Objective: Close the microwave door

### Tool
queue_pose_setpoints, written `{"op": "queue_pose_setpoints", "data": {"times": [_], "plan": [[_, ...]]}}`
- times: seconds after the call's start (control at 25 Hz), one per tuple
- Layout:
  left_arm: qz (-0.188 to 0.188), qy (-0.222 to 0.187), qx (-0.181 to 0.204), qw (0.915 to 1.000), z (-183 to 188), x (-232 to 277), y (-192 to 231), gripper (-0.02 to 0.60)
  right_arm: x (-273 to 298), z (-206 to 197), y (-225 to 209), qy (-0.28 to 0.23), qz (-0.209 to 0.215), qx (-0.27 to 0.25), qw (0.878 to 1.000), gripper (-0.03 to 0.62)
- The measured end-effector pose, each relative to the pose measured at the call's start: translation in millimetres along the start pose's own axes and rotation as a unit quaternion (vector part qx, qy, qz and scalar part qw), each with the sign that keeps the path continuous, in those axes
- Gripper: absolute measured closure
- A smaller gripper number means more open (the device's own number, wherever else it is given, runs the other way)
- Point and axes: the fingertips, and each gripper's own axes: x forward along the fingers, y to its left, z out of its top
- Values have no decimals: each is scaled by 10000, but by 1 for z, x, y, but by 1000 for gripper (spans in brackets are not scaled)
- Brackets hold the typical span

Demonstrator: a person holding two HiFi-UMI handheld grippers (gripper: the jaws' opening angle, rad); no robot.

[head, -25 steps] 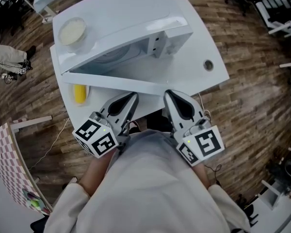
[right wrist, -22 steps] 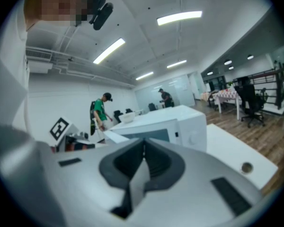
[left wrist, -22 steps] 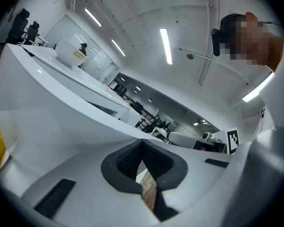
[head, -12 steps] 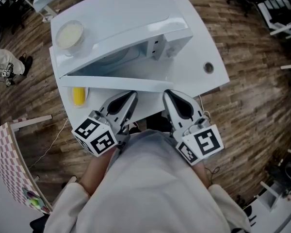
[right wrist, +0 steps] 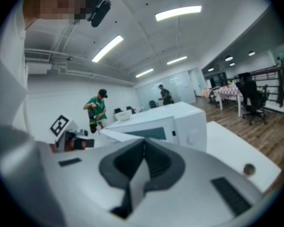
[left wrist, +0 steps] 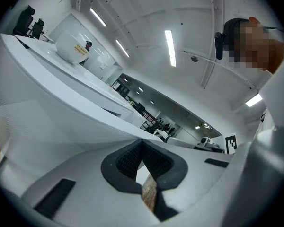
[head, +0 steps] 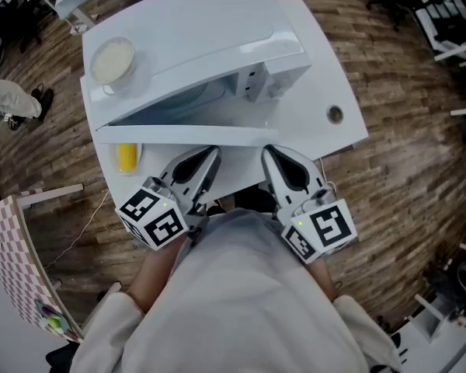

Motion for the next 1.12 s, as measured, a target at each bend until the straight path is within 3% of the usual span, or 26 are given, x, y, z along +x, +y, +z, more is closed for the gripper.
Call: {"op": "queue_pose_setpoints", "data": {"times": [1.12], "plan": [[201, -138, -20, 9997, 13, 24, 11, 565, 26, -2, -30, 210, 251, 33, 9995, 571]]}}
